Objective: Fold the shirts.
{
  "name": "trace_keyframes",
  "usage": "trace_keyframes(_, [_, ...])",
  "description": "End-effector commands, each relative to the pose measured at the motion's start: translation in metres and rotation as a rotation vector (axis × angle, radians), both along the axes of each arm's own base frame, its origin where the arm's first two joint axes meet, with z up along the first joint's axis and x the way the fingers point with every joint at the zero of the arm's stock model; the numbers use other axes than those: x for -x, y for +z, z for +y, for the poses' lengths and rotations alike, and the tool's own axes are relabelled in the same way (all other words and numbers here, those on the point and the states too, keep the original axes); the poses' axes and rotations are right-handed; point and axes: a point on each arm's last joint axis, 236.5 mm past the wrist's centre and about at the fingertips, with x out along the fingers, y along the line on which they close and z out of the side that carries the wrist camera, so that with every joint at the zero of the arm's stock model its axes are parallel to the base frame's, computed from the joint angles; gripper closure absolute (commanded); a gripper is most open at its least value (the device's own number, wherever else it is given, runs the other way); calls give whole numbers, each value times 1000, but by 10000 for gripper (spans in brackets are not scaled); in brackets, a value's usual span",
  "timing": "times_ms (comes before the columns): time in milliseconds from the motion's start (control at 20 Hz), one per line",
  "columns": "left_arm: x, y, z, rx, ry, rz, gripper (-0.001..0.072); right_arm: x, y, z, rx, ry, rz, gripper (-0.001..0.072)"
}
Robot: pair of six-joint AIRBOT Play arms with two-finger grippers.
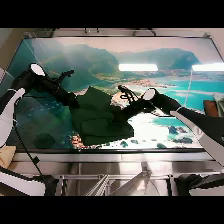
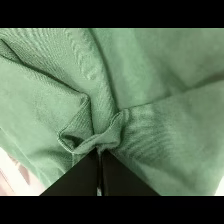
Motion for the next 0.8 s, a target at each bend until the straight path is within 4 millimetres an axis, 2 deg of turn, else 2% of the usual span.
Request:
trace_keyframes(0, [0, 1, 0, 0, 1, -1, 686, -5, 7, 4, -13, 19, -34, 687])
trace_keyframes(100, [3, 4, 1, 3, -6, 9, 686, -9, 26, 5, -36, 30, -62, 688])
trace_keyframes(200, [0, 22, 11, 4, 14, -30, 686, -22, 71, -4, -83, 37, -141, 688])
trace_keyframes(250, [-6, 39, 20, 4, 35, -73, 687, -37, 106, -18, -109, 4, -212, 688])
trace_keyframes(300, [-13, 66, 31, 2, 70, -126, 686, -54, 144, -36, -133, -44, -297, 689])
trace_keyframes(350, [-17, 96, 41, 6, 102, -182, 686, -69, 191, -61, -159, -108, -404, 688])
trace_keyframes(400, [-20, 139, 47, 43, 130, -270, 686, -77, 241, -90, -178, -180, -518, 688])
trace_keyframes(500, [-17, 238, 41, 196, 177, -480, 685, -77, 330, -143, -187, -315, -758, 688])
trace_keyframes(550, [-9, 291, 34, 280, 187, -595, 685, -69, 373, -169, -187, -394, -886, 688])
trace_keyframes(600, [0, 330, 29, 333, 192, -685, 685, -56, 407, -186, -186, -449, -987, 688])
trace_keyframes(650, [13, 360, 25, 356, 205, -741, 683, -38, 433, -197, -186, -476, -1064, 688])
trace_keyframes(750, [39, 390, 15, 355, 207, -800, 680, -4, 460, -197, -193, -466, -1148, 688])
